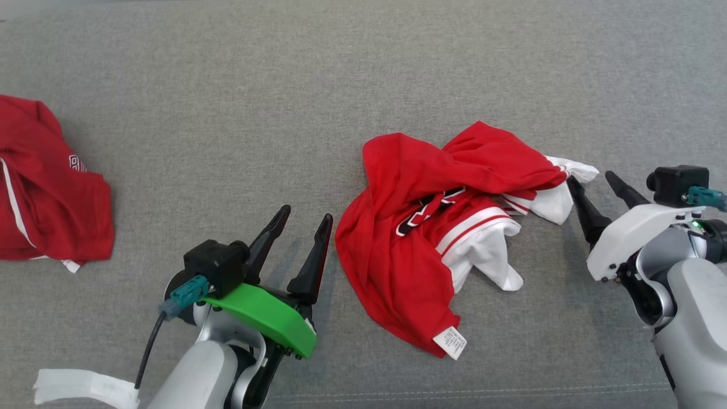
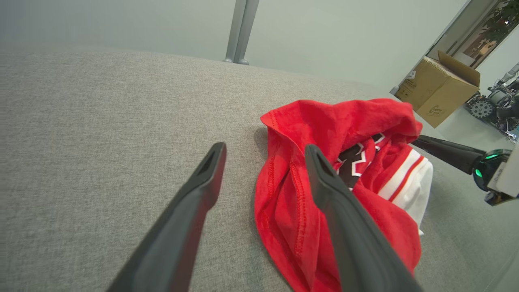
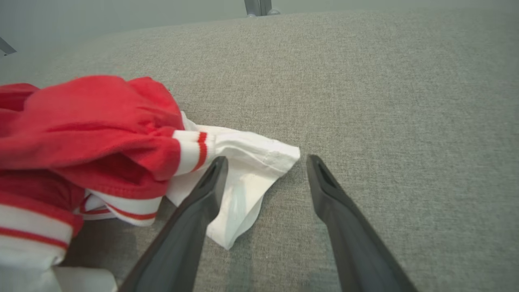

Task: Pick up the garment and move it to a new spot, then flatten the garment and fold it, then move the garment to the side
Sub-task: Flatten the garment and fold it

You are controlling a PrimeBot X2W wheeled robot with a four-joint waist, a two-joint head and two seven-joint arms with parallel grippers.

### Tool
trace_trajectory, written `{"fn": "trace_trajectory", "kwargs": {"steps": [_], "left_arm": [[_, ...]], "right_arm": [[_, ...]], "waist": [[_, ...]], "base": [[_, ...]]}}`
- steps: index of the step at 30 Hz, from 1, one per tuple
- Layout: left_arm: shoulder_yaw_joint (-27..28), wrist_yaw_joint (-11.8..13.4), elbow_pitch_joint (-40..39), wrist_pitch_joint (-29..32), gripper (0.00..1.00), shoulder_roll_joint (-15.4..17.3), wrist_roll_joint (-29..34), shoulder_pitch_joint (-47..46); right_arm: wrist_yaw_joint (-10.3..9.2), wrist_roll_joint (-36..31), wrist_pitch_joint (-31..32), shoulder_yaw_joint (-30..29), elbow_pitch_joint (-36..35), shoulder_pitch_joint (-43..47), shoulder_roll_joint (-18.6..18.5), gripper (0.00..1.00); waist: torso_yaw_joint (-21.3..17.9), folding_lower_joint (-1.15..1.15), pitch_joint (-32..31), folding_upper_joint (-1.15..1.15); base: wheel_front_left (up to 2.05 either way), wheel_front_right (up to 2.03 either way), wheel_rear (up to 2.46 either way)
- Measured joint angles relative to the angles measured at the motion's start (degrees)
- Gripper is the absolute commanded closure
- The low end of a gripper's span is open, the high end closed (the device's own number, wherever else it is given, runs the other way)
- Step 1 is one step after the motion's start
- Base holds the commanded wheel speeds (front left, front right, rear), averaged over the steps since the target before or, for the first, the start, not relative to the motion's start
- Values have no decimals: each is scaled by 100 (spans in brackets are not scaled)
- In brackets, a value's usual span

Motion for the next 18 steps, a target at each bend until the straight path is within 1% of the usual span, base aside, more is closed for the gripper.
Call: {"fn": "trace_trajectory", "kwargs": {"steps": [7, 12, 13, 15, 16, 17, 18], "left_arm": [[24, 1, -47, 43, 0, 4, 1, -36], [41, 1, -53, 43, 0, 10, 0, -59], [42, 1, -52, 43, 0, 13, 1, -60], [42, 1, -51, 43, 0, 14, 0, -60], [44, 1, -36, 43, 0, 14, 1, -60], [44, 1, -8, 43, 0, 16, 0, -60], [43, 1, 13, 43, 0, 18, 0, -60]], "right_arm": [[1, -56, 144, -5, 299, -296, -144, 0], [8, -99, 144, 92, 492, -473, -143, 0], [10, -102, 143, 115, 521, -493, -142, 6], [10, -119, 130, 130, 570, -533, -141, 56], [16, -135, 91, 132, 589, -549, -140, 71], [36, -153, 29, 134, 613, -554, -133, 94], [52, -153, -15, 141, 646, -554, -127, 100]], "waist": [[216, 0, 222, 0], [315, 0, 323, 0], [326, 0, 332, 0], [339, 0, 337, 0], [340, 0, 333, 0], [340, 0, 321, 0], [337, 0, 305, 0]], "base": [[0, 0, 0], [0, 0, 0], [0, 0, 0], [0, 0, 0], [0, 0, 0], [0, 0, 0], [0, 0, 0]]}}
